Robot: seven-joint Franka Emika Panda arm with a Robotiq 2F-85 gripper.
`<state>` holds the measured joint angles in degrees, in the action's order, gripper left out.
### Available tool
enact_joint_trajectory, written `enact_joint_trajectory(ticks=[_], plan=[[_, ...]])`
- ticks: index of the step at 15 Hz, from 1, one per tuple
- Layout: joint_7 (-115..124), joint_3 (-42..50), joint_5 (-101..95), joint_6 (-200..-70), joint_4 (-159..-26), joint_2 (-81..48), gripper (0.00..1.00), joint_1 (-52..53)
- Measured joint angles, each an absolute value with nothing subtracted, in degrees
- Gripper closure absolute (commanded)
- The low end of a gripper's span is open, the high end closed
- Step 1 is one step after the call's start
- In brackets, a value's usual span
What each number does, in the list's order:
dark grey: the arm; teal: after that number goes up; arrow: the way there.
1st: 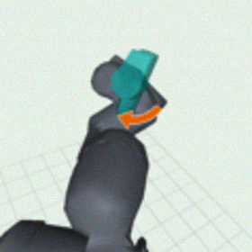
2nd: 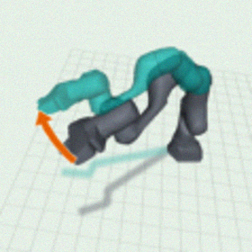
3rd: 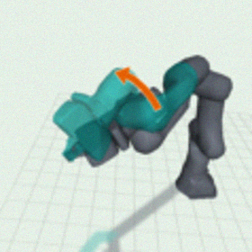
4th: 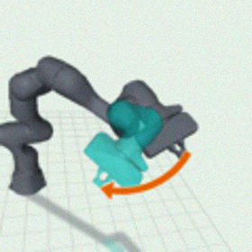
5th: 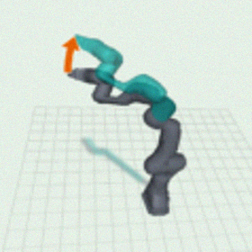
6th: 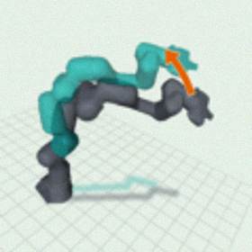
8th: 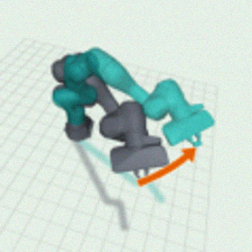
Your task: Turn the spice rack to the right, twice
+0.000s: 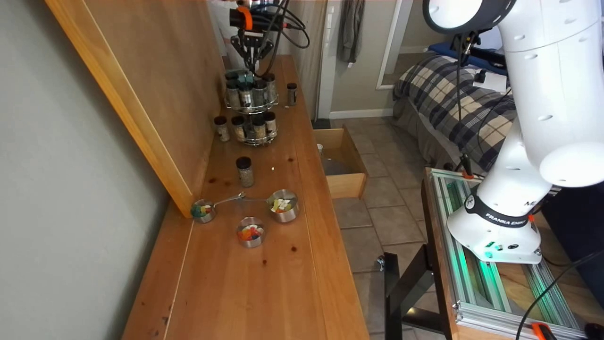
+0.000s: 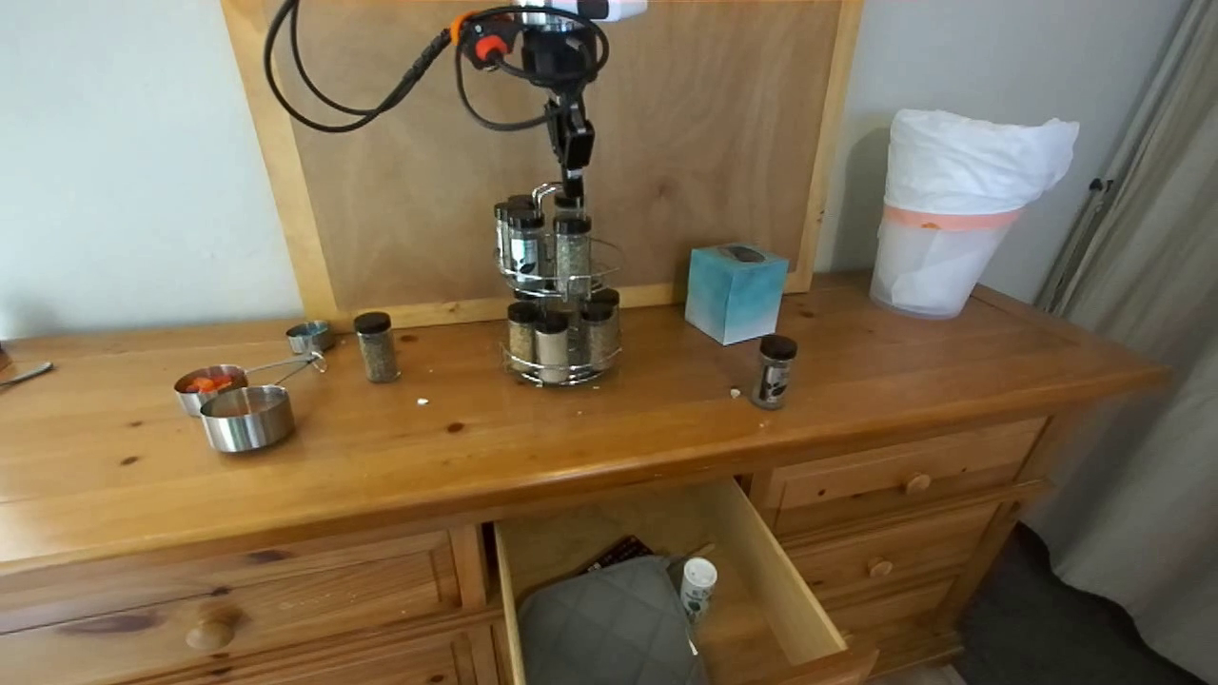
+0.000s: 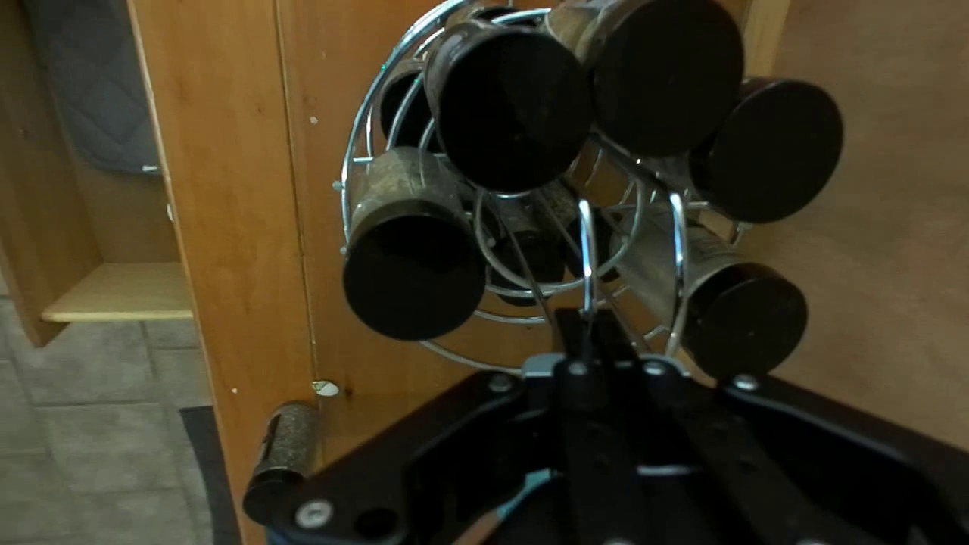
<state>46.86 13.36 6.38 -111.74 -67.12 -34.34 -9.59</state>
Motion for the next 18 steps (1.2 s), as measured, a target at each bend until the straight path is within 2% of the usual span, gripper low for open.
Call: enact_joint_trajectory(ticks=[12, 18], plan=[[79.52, 16.1, 6.26, -98.69, -60.8, -36.73, 0.99, -7.98], [95.58, 16.42, 8.46, -98.08, -57.88, -38.63, 0.99, -8.97]])
